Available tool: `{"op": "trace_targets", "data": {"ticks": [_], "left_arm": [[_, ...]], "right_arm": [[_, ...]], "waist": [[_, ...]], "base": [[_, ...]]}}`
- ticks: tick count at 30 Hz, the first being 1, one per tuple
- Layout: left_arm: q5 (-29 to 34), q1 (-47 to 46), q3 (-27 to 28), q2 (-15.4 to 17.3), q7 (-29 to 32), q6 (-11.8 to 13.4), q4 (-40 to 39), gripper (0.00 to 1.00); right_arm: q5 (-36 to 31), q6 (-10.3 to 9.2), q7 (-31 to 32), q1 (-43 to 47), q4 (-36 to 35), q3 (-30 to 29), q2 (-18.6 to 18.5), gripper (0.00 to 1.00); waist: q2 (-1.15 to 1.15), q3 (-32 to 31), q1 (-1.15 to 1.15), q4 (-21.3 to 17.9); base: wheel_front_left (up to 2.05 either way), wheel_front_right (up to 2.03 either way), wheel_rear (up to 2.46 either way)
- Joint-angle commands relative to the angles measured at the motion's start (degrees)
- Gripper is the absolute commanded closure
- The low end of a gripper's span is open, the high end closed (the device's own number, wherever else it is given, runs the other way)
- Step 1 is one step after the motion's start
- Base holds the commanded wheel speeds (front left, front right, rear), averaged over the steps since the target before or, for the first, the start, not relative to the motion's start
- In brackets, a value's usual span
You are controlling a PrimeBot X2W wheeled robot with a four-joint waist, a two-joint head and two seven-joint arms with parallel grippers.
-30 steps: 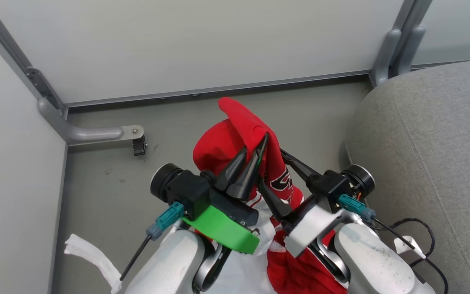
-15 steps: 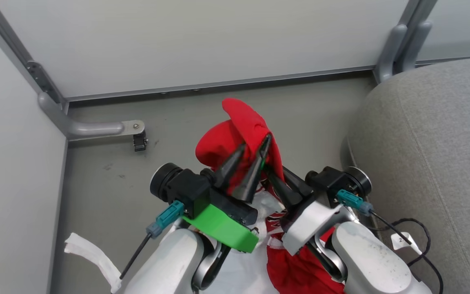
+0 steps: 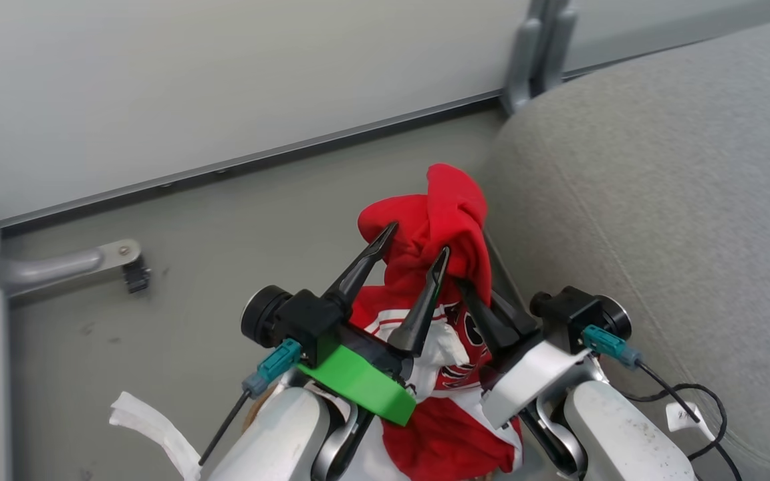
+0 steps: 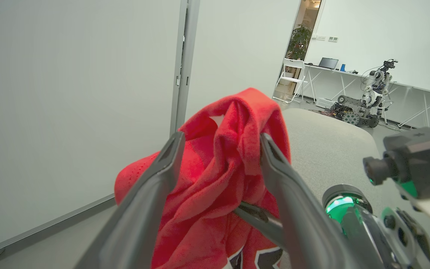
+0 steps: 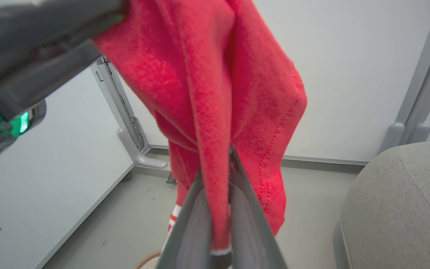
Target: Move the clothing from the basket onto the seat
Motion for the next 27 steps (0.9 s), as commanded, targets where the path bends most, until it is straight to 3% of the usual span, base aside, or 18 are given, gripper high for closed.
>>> {"op": "trace_targets", "data": {"ticks": [1, 14, 21, 27], "left_arm": [[1.0, 0.5, 0.1, 0.2, 0.0, -0.2, 0.4, 0.0], [3.6, 0.5, 1.5, 0.2, 0.0, -0.2, 1.6, 0.0], [4.9, -0.8, 1.2, 0.6, 0.0, -0.2, 2.5, 0.0], [5.2, -2.9, 0.3, 1.7, 0.0, -0.2, 3.2, 0.0]], "right_arm": [[0.2, -0.06, -0.3, 0.9, -0.4, -0.5, -0.2, 1.0], [0.0, -0.06, -0.3, 2.7, -2.1, -4.5, 0.3, 1.0], [-1.1, -0.06, -0.3, -0.7, -2.8, -6.5, -1.5, 1.0], [-2.4, -0.06, -0.3, -8.2, -3.7, -8.7, -6.1, 1.0]], "waist": [[0.0, 0.4, 0.0, -6.8], [0.0, 2.6, 0.0, -17.4], [0.0, 5.9, 0.0, -19.0], [0.0, 10.3, 0.0, -17.8]], "base": [[0.0, 0.0, 0.0], [0.0, 0.0, 0.0], [0.0, 0.0, 0.0], [0.0, 0.0, 0.0]]}}
